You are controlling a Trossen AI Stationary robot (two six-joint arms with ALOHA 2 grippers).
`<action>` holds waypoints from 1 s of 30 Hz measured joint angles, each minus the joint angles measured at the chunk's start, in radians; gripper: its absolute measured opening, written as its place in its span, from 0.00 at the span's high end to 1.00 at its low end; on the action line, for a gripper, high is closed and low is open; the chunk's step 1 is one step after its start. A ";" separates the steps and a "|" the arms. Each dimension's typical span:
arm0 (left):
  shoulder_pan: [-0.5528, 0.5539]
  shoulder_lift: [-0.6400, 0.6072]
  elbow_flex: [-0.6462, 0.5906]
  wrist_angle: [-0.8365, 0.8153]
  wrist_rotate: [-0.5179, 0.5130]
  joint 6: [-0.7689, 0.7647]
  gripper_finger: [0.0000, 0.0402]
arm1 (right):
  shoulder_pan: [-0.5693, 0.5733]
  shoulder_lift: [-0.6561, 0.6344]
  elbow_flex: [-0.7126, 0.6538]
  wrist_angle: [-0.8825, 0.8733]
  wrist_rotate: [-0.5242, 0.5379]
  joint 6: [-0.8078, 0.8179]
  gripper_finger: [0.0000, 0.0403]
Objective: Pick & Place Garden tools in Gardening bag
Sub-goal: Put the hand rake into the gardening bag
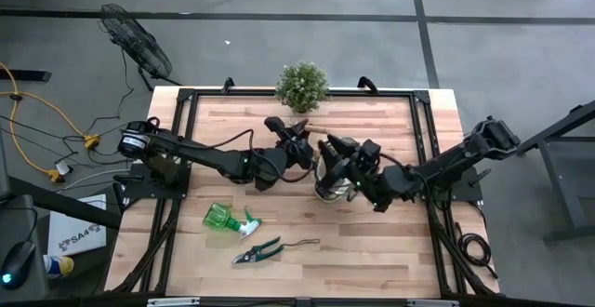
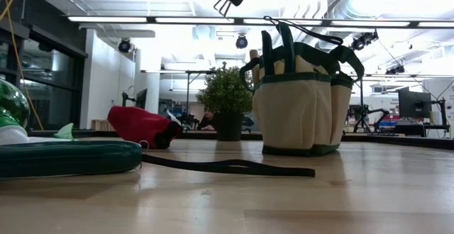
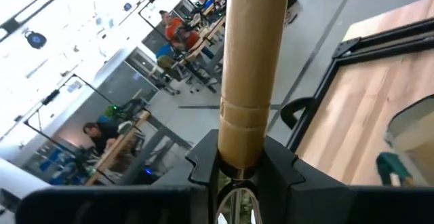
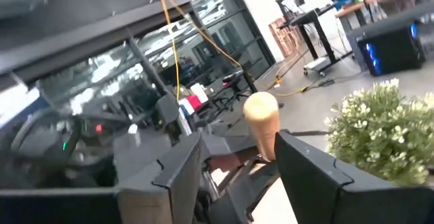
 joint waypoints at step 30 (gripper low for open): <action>0.052 0.000 0.000 -0.008 -0.040 0.313 0.86 | -0.073 0.066 0.000 -0.067 0.114 0.610 0.56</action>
